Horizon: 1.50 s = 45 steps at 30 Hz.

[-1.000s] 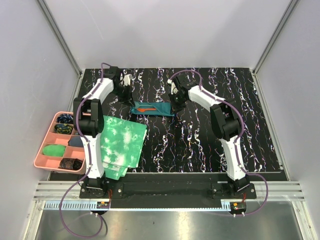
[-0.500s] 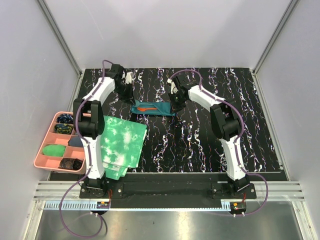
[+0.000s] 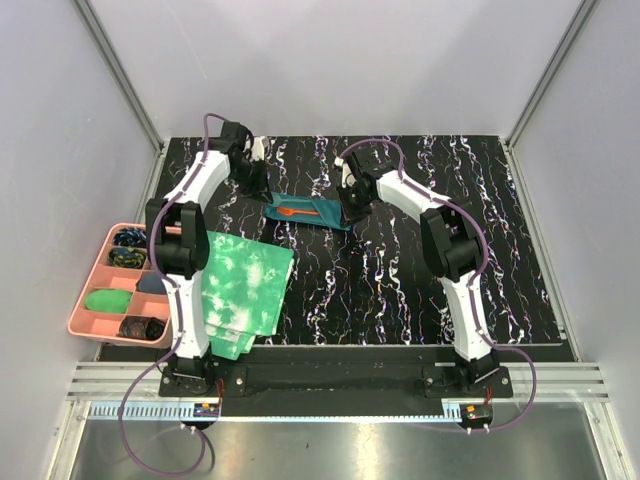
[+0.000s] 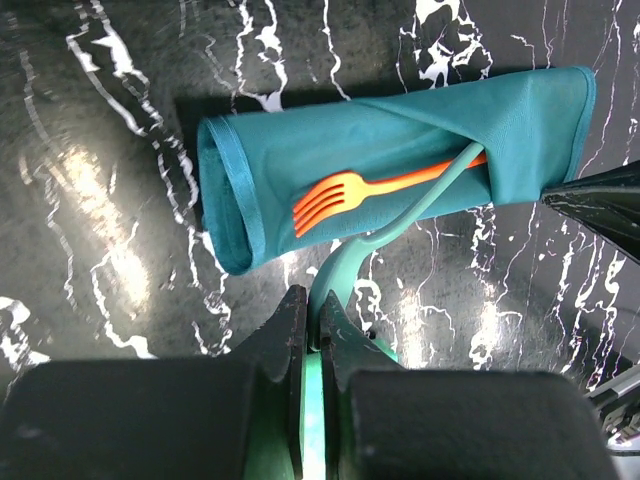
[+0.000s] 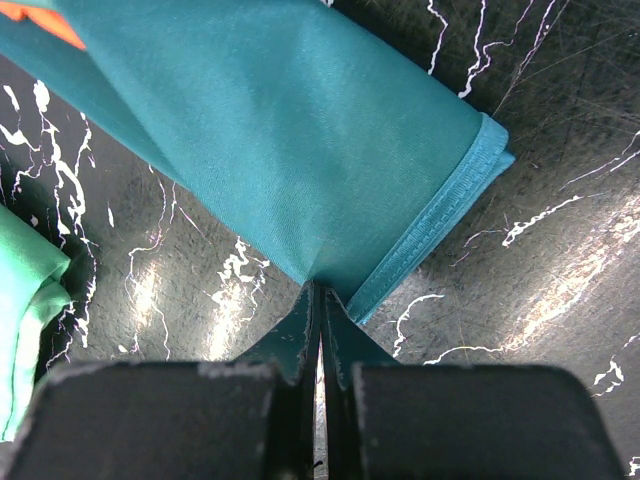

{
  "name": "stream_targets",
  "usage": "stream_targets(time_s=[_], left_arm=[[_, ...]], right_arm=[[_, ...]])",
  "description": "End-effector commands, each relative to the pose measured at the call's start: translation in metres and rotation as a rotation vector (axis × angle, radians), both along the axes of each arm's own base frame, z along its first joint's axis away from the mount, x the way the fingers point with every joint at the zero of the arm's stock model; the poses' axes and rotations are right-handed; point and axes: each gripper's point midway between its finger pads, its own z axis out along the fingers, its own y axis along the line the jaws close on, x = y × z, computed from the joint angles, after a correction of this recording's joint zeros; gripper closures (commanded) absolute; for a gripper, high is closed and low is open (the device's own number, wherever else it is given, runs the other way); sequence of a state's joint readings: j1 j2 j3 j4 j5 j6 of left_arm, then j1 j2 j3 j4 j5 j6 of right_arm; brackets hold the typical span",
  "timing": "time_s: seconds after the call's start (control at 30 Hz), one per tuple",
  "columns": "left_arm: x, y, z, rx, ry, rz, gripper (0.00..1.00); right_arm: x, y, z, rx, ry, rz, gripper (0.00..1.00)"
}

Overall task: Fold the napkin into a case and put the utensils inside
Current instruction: Insert the spoon into the folded napkin.

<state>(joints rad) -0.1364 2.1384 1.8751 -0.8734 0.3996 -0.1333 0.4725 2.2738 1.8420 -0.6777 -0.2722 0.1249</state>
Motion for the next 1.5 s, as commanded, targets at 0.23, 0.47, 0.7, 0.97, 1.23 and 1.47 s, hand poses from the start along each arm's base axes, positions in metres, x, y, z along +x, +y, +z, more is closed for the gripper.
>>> stream_targets(time_s=[0.23,0.47,0.7,0.97,1.23,1.47], left_arm=[[0.018,-0.014,-0.013,-0.033,-0.001,-0.020,0.96],[0.026,-0.016,-0.016,-0.037,-0.012,-0.020,0.93],[0.031,-0.022,-0.021,-0.065,-0.008,-0.030,0.85],[0.037,-0.029,-0.028,-0.087,-0.001,-0.030,0.82],[0.044,-0.033,-0.029,-0.104,-0.011,-0.013,0.81],[0.048,-0.036,-0.021,-0.119,-0.036,-0.017,0.81]], right_arm=[[0.009,0.005,0.007,-0.005,-0.045,0.015,1.00],[0.011,0.002,0.006,-0.014,-0.049,0.011,1.00],[0.011,0.003,0.007,-0.013,-0.049,0.011,1.00],[0.011,0.003,0.006,-0.017,-0.047,0.012,1.00],[0.011,0.003,0.005,-0.018,-0.045,0.012,1.00],[0.013,0.002,0.005,-0.022,-0.048,0.009,1.00]])
